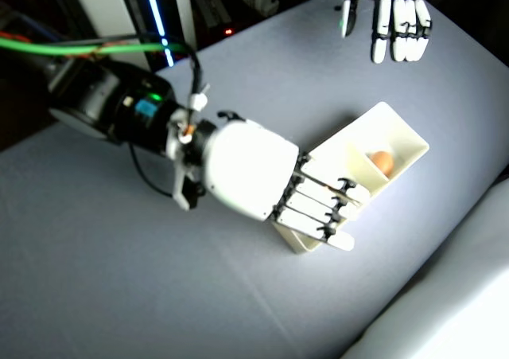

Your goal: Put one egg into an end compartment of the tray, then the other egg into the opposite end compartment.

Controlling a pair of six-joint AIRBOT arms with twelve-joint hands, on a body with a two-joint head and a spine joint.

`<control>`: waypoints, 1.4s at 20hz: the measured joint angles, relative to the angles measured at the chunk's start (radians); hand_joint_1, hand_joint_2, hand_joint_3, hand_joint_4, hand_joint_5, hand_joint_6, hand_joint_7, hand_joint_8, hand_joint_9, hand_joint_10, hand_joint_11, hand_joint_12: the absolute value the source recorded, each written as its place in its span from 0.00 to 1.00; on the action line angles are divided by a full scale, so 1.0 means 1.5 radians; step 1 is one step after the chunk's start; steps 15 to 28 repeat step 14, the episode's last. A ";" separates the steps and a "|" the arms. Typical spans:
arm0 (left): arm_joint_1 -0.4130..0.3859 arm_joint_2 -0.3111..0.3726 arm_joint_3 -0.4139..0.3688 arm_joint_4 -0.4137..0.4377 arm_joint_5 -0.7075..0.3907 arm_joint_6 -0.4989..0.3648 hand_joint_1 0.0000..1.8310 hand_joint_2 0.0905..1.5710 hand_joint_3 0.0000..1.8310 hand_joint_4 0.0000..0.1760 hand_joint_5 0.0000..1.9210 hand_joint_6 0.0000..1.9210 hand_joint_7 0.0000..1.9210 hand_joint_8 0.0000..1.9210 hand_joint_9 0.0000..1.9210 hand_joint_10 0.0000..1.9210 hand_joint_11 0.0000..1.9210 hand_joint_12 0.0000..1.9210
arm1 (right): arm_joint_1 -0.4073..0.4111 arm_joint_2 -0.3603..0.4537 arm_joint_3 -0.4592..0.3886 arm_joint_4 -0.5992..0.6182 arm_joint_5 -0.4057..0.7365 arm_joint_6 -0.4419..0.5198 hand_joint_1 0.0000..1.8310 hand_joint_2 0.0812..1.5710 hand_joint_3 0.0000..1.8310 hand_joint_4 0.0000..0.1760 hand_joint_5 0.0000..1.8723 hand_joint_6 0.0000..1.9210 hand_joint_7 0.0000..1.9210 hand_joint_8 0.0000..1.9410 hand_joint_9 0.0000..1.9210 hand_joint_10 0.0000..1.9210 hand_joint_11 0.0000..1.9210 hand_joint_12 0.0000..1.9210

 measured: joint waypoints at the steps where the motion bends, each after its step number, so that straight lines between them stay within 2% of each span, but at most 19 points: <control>1: 0.006 0.001 -0.004 -0.006 -0.006 0.000 0.16 0.89 0.00 0.14 0.17 0.00 0.14 0.00 0.13 0.00 0.00 0.50 | -0.001 0.014 -0.024 -0.012 0.022 0.000 0.10 0.88 0.01 0.00 0.00 0.00 0.02 0.00 0.00 0.40 0.00 0.97; 2: 0.020 0.006 -0.011 -0.013 -0.026 0.000 0.18 0.90 0.00 0.17 0.14 0.00 0.14 0.00 0.12 0.00 0.00 0.45 | -0.010 0.030 -0.052 -0.028 0.070 0.001 0.08 0.89 0.01 0.00 0.00 0.00 0.02 0.00 0.00 0.37 0.00 0.96; 3: 0.027 0.007 -0.011 -0.013 -0.037 -0.001 0.18 0.90 0.00 0.28 0.12 0.00 0.13 0.00 0.11 0.00 0.00 0.45 | -0.019 0.039 -0.067 -0.036 0.097 0.001 0.07 0.89 0.01 0.00 0.00 0.00 0.01 0.00 0.00 0.29 0.00 0.89; 4: 0.040 0.010 -0.019 -0.030 -0.057 0.000 0.19 0.90 0.00 0.32 0.11 0.00 0.13 0.00 0.11 0.00 0.00 0.44 | -0.040 0.056 -0.089 -0.049 0.133 0.003 0.06 0.89 0.00 0.00 0.00 0.00 0.00 0.00 0.00 0.22 0.00 0.82; 5: 0.051 0.011 -0.022 -0.039 -0.069 0.000 0.25 0.89 0.00 0.24 0.10 0.00 0.12 0.00 0.10 0.00 0.00 0.47 | -0.063 0.072 -0.110 -0.052 0.157 0.004 0.06 0.89 0.00 0.00 0.00 0.00 0.00 0.00 0.00 0.18 0.00 0.81; 6: 0.059 0.014 -0.027 -0.049 -0.078 0.000 0.26 0.88 0.00 0.28 0.07 0.00 0.06 0.00 0.06 0.00 0.00 0.49 | -0.090 0.093 -0.134 -0.053 0.183 0.004 0.07 0.89 0.00 0.01 0.00 0.00 0.00 0.00 0.00 0.07 0.00 0.72; 7: 0.067 0.017 -0.031 -0.056 -0.093 0.000 0.24 0.88 0.00 0.32 0.03 0.00 0.01 0.00 0.01 0.00 0.00 0.44 | -0.119 0.120 -0.159 -0.057 0.211 0.004 0.09 0.89 0.00 0.10 0.00 0.00 0.00 0.00 0.00 0.01 0.00 0.59; 8: 0.075 0.017 -0.034 -0.060 -0.109 0.000 0.22 0.88 0.00 0.38 0.01 0.00 0.00 0.00 0.00 0.00 0.00 0.25 | -0.144 0.143 -0.178 -0.062 0.241 0.005 0.07 0.90 0.00 0.10 0.00 0.00 0.00 0.00 0.00 0.00 0.00 0.34; 9: 0.088 0.017 -0.039 -0.072 -0.126 0.000 0.18 0.87 0.00 0.36 0.00 0.00 0.00 0.00 0.00 0.00 0.00 0.08 | -0.169 0.161 -0.192 -0.056 0.284 0.005 0.07 0.90 0.00 0.25 0.00 0.00 0.00 0.00 0.00 0.00 0.00 0.07; 10: 0.096 0.017 -0.041 -0.077 -0.133 0.000 0.14 0.86 0.00 0.43 0.00 0.00 0.00 0.00 0.00 0.00 0.00 0.02 | -0.188 0.172 -0.201 -0.047 0.316 0.010 0.07 0.90 0.00 0.26 0.00 0.00 0.00 0.00 0.00 0.00 0.00 0.01; 11: 0.110 0.018 -0.044 -0.086 -0.147 0.001 0.08 0.85 0.00 0.57 0.00 0.00 0.00 0.00 0.00 0.00 0.00 0.00 | -0.218 0.187 -0.212 -0.043 0.354 0.018 0.05 0.90 0.00 0.24 0.00 0.00 0.00 0.00 0.00 0.00 0.00 0.00; 12: 0.117 0.020 -0.050 -0.094 -0.153 0.000 0.07 0.84 0.00 0.62 0.00 0.00 0.00 0.00 0.00 0.00 0.00 0.00 | -0.238 0.194 -0.220 -0.043 0.374 0.028 0.04 0.90 0.00 0.27 0.00 0.00 0.00 0.00 0.00 0.00 0.00 0.00; 13: 0.119 0.024 -0.052 -0.101 -0.156 0.000 0.04 0.84 0.00 0.51 0.00 0.00 0.00 0.00 0.00 0.00 0.00 0.00 | -0.260 0.201 -0.234 -0.042 0.391 0.032 0.03 0.88 0.00 0.40 0.00 0.00 0.00 0.00 0.00 0.00 0.00 0.00; 14: 0.122 0.027 -0.052 -0.105 -0.173 0.001 0.05 0.85 0.00 0.33 0.00 0.00 0.00 0.00 0.00 0.00 0.00 0.00 | -0.283 0.208 -0.250 -0.044 0.414 0.032 0.02 0.85 0.00 0.38 0.00 0.00 0.00 0.00 0.00 0.00 0.00 0.00; 28: 0.122 0.027 -0.052 -0.105 -0.173 0.001 0.05 0.85 0.00 0.33 0.00 0.00 0.00 0.00 0.00 0.00 0.00 0.00 | -0.283 0.208 -0.250 -0.044 0.414 0.032 0.02 0.85 0.00 0.38 0.00 0.00 0.00 0.00 0.00 0.00 0.00 0.00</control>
